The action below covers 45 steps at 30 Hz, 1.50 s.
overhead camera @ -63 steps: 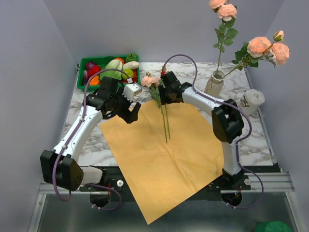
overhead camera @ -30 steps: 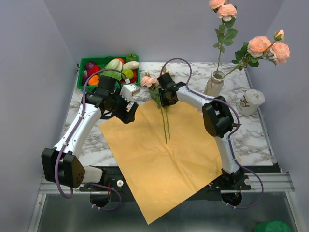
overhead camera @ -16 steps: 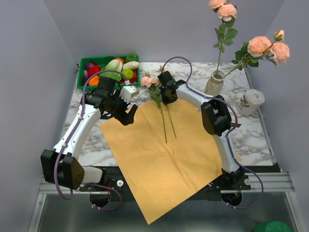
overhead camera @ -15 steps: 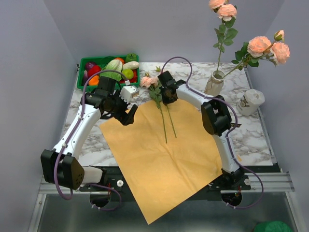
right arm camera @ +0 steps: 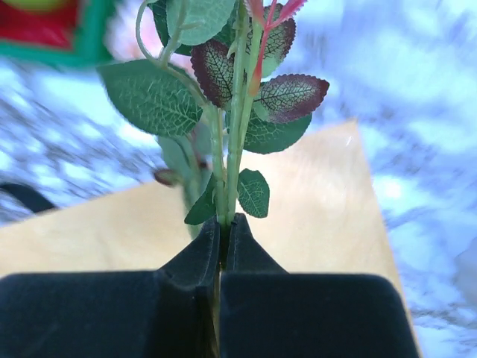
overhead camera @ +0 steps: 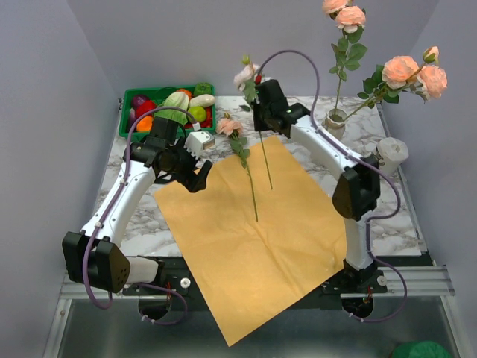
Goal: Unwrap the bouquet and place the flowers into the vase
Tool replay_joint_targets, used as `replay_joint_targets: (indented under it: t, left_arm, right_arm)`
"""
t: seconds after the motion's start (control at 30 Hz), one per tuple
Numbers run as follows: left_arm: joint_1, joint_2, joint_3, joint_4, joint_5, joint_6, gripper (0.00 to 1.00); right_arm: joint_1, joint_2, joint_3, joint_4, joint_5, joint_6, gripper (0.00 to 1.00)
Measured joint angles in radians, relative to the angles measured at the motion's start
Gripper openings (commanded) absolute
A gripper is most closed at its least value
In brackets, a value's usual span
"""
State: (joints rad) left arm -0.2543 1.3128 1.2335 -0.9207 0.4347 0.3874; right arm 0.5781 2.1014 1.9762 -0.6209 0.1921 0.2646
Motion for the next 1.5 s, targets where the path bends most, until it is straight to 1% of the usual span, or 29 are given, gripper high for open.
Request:
replay_joint_targets:
  t: [0.1, 0.2, 0.33, 0.43, 0.63, 0.8, 0.97, 1.23, 1.5]
  left_arm:
    - [0.000, 0.000, 0.000, 0.000, 0.000, -0.006, 0.99]
    - [0.000, 0.000, 0.000, 0.005, 0.000, -0.012, 0.99]
    - [0.000, 0.000, 0.000, 0.017, 0.001, -0.018, 0.99]
    - [0.000, 0.000, 0.000, 0.027, 0.000, -0.023, 0.99]
    - [0.006, 0.000, 0.000, 0.043, 0.001, -0.029, 0.99]
    - [0.012, 0.000, 0.000, 0.044, 0.001, -0.029, 0.99]
    - [0.013, 0.000, 0.000, 0.044, 0.004, -0.029, 0.99]
    - [0.016, 0.002, 0.000, 0.044, 0.005, -0.029, 0.99]
    - [0.017, 0.011, 0.000, 0.043, 0.012, -0.029, 0.99]
  right_arm:
    - [-0.005, -0.151, -0.003, 0.083, 0.006, -0.057, 0.01]
    - [-0.014, -0.333, -0.084, 0.240, 0.019, -0.127, 0.01]
    - [-0.037, -0.566, -0.313, 0.550, 0.033, -0.241, 0.01]
    - [-0.072, -0.646, -0.408, 0.713, 0.036, -0.294, 0.01]
    - [-0.172, -0.708, -0.554, 0.971, 0.058, -0.381, 0.01]
    - [-0.188, -0.720, -0.653, 1.123, 0.091, -0.461, 0.01]
    - [-0.204, -0.720, -0.692, 1.229, 0.139, -0.517, 0.01]
    - [-0.259, -0.739, -0.719, 1.303, 0.168, -0.546, 0.01]
    - [-0.266, -0.742, -0.784, 1.352, 0.187, -0.561, 0.01]
